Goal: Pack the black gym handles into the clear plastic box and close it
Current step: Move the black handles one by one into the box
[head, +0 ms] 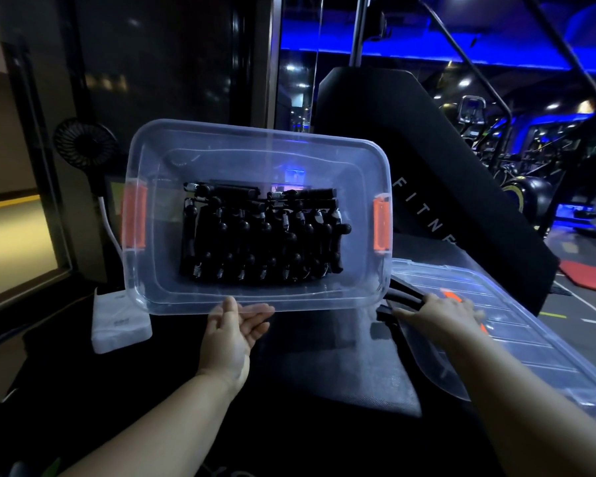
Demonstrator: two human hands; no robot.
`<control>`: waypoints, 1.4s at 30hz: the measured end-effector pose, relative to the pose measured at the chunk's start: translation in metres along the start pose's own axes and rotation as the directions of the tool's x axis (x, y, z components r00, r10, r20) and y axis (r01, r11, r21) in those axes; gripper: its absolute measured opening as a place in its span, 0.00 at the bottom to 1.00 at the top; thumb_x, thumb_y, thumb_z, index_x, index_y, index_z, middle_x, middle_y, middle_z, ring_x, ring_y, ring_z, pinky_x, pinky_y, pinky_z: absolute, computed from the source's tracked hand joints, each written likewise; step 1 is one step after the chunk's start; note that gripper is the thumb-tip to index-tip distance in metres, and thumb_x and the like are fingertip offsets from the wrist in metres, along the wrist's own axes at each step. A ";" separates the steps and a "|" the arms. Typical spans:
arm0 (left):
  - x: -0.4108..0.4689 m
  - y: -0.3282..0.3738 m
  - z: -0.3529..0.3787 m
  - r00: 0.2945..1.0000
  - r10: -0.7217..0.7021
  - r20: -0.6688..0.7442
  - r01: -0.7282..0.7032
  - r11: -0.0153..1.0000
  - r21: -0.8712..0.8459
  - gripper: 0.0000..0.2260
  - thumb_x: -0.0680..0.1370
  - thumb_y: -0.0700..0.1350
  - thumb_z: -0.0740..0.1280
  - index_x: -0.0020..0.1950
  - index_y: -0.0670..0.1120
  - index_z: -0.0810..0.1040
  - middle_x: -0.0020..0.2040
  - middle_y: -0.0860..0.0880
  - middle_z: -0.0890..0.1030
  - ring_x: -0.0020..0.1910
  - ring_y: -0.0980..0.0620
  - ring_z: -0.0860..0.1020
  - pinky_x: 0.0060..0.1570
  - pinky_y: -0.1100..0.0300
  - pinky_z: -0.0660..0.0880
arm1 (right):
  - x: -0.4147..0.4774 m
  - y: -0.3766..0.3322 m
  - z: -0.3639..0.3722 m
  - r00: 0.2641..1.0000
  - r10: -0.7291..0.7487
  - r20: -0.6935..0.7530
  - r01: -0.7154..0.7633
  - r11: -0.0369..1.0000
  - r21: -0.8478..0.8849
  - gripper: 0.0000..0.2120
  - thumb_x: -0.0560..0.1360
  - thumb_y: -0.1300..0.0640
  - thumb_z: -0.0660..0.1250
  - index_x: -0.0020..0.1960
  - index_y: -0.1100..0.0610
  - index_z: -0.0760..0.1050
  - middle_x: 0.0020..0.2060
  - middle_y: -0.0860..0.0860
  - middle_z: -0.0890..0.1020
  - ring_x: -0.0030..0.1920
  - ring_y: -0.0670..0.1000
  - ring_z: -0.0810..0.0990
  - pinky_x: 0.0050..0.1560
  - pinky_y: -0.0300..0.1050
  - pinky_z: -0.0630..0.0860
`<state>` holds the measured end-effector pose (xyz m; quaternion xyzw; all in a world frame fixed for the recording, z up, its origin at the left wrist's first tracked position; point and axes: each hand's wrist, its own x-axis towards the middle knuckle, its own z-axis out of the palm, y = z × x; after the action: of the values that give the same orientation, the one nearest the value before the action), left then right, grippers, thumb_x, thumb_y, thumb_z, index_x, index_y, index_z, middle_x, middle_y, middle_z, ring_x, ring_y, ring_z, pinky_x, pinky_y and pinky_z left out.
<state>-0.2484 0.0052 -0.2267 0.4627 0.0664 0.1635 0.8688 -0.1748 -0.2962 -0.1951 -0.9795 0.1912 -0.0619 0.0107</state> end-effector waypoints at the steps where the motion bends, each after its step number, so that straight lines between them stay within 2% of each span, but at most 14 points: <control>1: -0.001 0.000 0.000 1.000 0.000 -0.002 0.000 1.000 0.002 0.11 0.83 0.51 0.51 0.51 0.44 0.67 0.40 0.42 0.84 0.45 0.45 0.83 0.43 0.56 0.76 | -0.003 0.001 -0.001 1.000 0.003 -0.011 -0.003 1.000 0.002 0.35 0.64 0.21 0.56 0.57 0.47 0.73 0.57 0.53 0.78 0.64 0.59 0.69 0.60 0.55 0.62; 5: -0.002 0.001 0.000 1.000 0.000 -0.009 0.000 1.000 0.005 0.11 0.83 0.50 0.51 0.49 0.45 0.67 0.41 0.41 0.83 0.45 0.45 0.83 0.44 0.56 0.76 | -0.012 0.006 -0.005 0.999 -0.016 -0.038 0.017 1.000 0.014 0.35 0.61 0.21 0.59 0.51 0.49 0.73 0.48 0.50 0.78 0.57 0.57 0.75 0.54 0.53 0.64; 7: -0.002 0.001 0.001 1.000 0.000 -0.008 0.000 1.000 0.005 0.11 0.83 0.50 0.50 0.49 0.45 0.67 0.41 0.41 0.83 0.45 0.45 0.83 0.44 0.56 0.76 | -0.014 0.009 -0.007 0.999 -0.020 -0.030 0.022 0.998 0.056 0.37 0.55 0.19 0.60 0.47 0.49 0.72 0.41 0.48 0.75 0.54 0.56 0.76 0.51 0.50 0.68; 10: -0.001 0.000 0.001 1.000 -0.001 -0.003 0.001 1.000 0.003 0.12 0.83 0.50 0.50 0.48 0.45 0.67 0.39 0.42 0.84 0.43 0.46 0.83 0.43 0.56 0.76 | -0.015 0.012 -0.007 0.999 -0.042 -0.034 0.045 0.992 0.119 0.38 0.49 0.19 0.61 0.43 0.50 0.71 0.39 0.47 0.76 0.48 0.55 0.77 0.52 0.50 0.74; 14: -0.001 -0.001 0.000 1.000 -0.002 0.006 0.002 1.000 -0.004 0.11 0.83 0.50 0.50 0.54 0.44 0.67 0.37 0.44 0.84 0.43 0.46 0.83 0.43 0.57 0.76 | -0.017 0.014 -0.004 0.993 -0.071 -0.098 0.090 0.976 0.196 0.28 0.59 0.25 0.62 0.41 0.50 0.72 0.38 0.49 0.79 0.45 0.56 0.78 0.49 0.49 0.76; 19: 0.000 -0.001 0.000 1.000 -0.007 0.005 0.007 1.000 -0.009 0.11 0.84 0.50 0.51 0.56 0.44 0.67 0.39 0.42 0.84 0.45 0.44 0.83 0.42 0.57 0.76 | -0.020 0.018 -0.002 0.971 -0.043 -0.236 0.114 0.949 0.295 0.30 0.65 0.22 0.51 0.38 0.49 0.69 0.38 0.50 0.78 0.46 0.58 0.77 0.48 0.51 0.75; 23: -0.003 0.001 0.000 1.000 -0.003 -0.002 0.003 1.000 -0.009 0.12 0.84 0.50 0.51 0.48 0.45 0.68 0.38 0.42 0.84 0.44 0.45 0.83 0.42 0.56 0.76 | -0.028 0.023 -0.013 0.921 -0.010 -0.390 0.194 0.880 0.434 0.31 0.69 0.25 0.51 0.38 0.52 0.72 0.35 0.53 0.79 0.45 0.60 0.74 0.42 0.50 0.70; 26: -0.002 0.002 0.000 1.000 -0.001 -0.007 0.001 1.000 -0.002 0.12 0.84 0.49 0.50 0.47 0.45 0.69 0.40 0.41 0.83 0.44 0.44 0.83 0.42 0.56 0.76 | -0.034 0.021 -0.024 0.873 -0.005 -0.488 0.262 0.848 0.461 0.32 0.68 0.25 0.50 0.35 0.53 0.71 0.32 0.52 0.76 0.44 0.60 0.73 0.39 0.48 0.65; 29: -0.002 0.002 -0.001 1.000 -0.007 -0.003 0.007 1.000 0.006 0.13 0.84 0.49 0.50 0.48 0.44 0.70 0.42 0.39 0.83 0.45 0.43 0.82 0.43 0.56 0.76 | -0.041 0.012 -0.037 0.820 -0.026 -0.572 0.347 0.818 0.460 0.32 0.66 0.25 0.51 0.38 0.53 0.74 0.34 0.52 0.76 0.44 0.59 0.72 0.41 0.48 0.66; 32: -0.002 0.002 -0.002 1.000 -0.007 0.009 0.007 1.000 0.012 0.14 0.84 0.49 0.50 0.47 0.44 0.70 0.42 0.39 0.83 0.45 0.44 0.82 0.44 0.56 0.76 | -0.050 -0.003 -0.052 0.758 -0.052 -0.651 0.422 0.800 0.427 0.34 0.65 0.26 0.51 0.48 0.52 0.79 0.40 0.55 0.79 0.49 0.59 0.72 0.49 0.50 0.69; 34: -0.002 0.002 -0.003 1.000 -0.006 0.011 0.006 1.000 0.013 0.14 0.84 0.49 0.50 0.47 0.44 0.70 0.41 0.40 0.83 0.45 0.44 0.83 0.44 0.56 0.76 | -0.056 -0.016 -0.062 0.719 -0.079 -0.691 0.472 0.784 0.402 0.35 0.65 0.27 0.52 0.51 0.53 0.80 0.43 0.55 0.80 0.51 0.59 0.72 0.51 0.50 0.69; 39: -0.002 0.003 -0.003 0.999 -0.002 0.040 0.002 1.000 0.004 0.13 0.83 0.49 0.50 0.50 0.42 0.68 0.43 0.37 0.83 0.46 0.43 0.82 0.44 0.56 0.76 | -0.063 -0.054 -0.081 0.644 -0.185 -0.742 0.577 0.755 0.312 0.31 0.66 0.28 0.54 0.48 0.51 0.81 0.40 0.53 0.81 0.48 0.59 0.74 0.48 0.49 0.71; 42: 0.000 0.001 -0.004 0.999 -0.010 0.032 0.010 1.000 0.008 0.17 0.84 0.49 0.50 0.58 0.37 0.69 0.45 0.35 0.83 0.46 0.43 0.82 0.42 0.58 0.77 | -0.058 -0.076 -0.087 0.615 -0.245 -0.750 0.603 0.758 0.247 0.31 0.67 0.28 0.53 0.48 0.50 0.82 0.40 0.53 0.82 0.49 0.59 0.75 0.48 0.49 0.71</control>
<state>-0.2495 0.0090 -0.2287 0.4681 0.0554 0.1513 0.8689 -0.2106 -0.2036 -0.1124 -0.8681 -0.0864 -0.4598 0.1659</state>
